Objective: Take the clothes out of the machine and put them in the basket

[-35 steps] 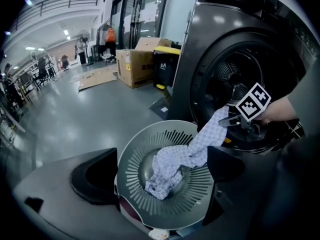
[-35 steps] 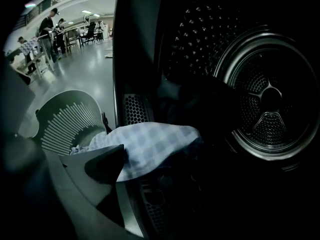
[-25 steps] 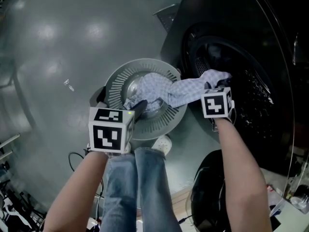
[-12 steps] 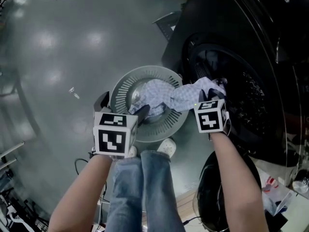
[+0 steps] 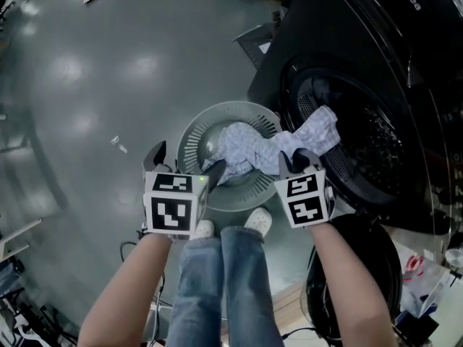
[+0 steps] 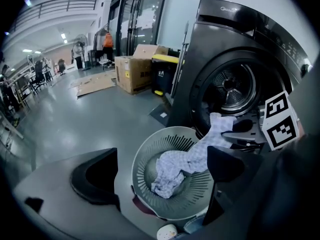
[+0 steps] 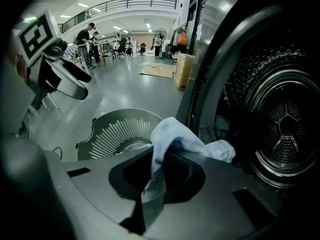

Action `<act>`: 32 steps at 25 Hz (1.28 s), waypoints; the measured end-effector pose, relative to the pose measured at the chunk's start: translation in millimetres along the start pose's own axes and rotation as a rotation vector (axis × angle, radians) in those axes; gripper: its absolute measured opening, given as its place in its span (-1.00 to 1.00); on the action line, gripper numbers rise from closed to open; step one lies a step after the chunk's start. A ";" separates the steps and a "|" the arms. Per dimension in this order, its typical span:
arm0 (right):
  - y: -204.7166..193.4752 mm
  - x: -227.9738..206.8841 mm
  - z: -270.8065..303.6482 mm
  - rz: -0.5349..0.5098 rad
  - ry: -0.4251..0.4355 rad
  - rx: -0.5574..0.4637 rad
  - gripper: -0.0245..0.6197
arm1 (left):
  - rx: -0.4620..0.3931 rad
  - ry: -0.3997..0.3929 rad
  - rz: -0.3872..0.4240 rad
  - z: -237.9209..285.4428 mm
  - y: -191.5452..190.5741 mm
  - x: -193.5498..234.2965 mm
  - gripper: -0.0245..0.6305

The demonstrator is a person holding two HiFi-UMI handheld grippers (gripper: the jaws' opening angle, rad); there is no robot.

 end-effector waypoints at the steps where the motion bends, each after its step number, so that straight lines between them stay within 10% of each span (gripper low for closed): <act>1: 3.4 7.7 -1.7 0.004 0.012 -0.012 -0.82 | 0.000 0.002 -0.001 -1.6 -1.9 2.7 0.79; 18: 67.6 98.4 -40.4 0.103 0.208 -0.190 -0.82 | -0.028 0.046 -0.005 -37.9 -10.1 45.2 0.79; 29: 66.3 94.3 -30.9 0.214 0.204 -0.129 -0.79 | -0.055 0.009 0.020 -39.2 -3.1 46.0 0.79; 30: 63.1 94.9 -26.3 0.229 0.203 -0.117 -0.73 | -0.054 0.006 0.025 -37.9 -3.7 45.6 0.79; 32: 59.7 96.2 -17.9 0.287 0.215 -0.116 0.15 | -0.054 0.000 0.031 -35.1 -5.3 45.1 0.79</act>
Point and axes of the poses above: the fingertips, and each gripper's own axes: z forward along the fingers, x to its left, y out of its top, the point moved 4 cm from there along -z, backward along the fingers, and after that the axes turned 9 degrees about -z, right-handed, at the moved point
